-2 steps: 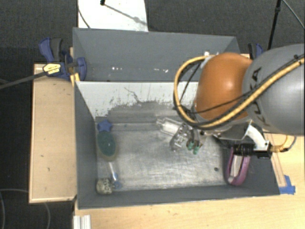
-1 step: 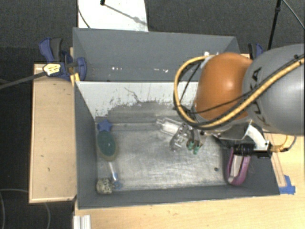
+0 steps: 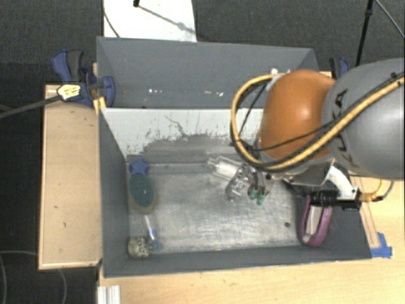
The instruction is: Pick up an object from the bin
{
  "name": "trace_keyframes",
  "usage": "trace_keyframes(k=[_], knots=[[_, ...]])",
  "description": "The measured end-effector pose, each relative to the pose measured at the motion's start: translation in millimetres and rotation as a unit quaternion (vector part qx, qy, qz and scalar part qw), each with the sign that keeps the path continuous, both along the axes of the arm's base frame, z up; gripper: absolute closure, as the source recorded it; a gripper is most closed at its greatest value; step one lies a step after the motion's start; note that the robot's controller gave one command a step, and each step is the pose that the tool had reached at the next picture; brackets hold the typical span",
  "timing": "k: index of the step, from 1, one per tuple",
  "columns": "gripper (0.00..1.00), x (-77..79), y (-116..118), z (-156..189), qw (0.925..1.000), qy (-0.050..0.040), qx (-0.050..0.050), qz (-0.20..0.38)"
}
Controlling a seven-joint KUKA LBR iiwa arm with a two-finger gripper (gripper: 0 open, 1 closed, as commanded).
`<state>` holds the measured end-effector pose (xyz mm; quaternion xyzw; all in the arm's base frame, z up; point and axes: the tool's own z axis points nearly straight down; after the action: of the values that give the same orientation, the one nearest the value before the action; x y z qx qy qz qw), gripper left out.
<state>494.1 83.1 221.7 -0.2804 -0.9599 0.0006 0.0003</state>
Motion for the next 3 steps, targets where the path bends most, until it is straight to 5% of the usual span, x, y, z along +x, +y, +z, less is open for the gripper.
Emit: trace_keyframes(k=[1, 2, 3], knots=[[1.00, 0.0, 0.0, 0.0, 1.0000, 0.0001, 0.000, 0.001], [1.00, 4.4, -13.7, -72.0, 0.9787, 0.0013, 0.000, 0.205], [1.00, 15.2, 107.4, 51.7, 0.9750, -0.0071, 0.003, 0.222]])
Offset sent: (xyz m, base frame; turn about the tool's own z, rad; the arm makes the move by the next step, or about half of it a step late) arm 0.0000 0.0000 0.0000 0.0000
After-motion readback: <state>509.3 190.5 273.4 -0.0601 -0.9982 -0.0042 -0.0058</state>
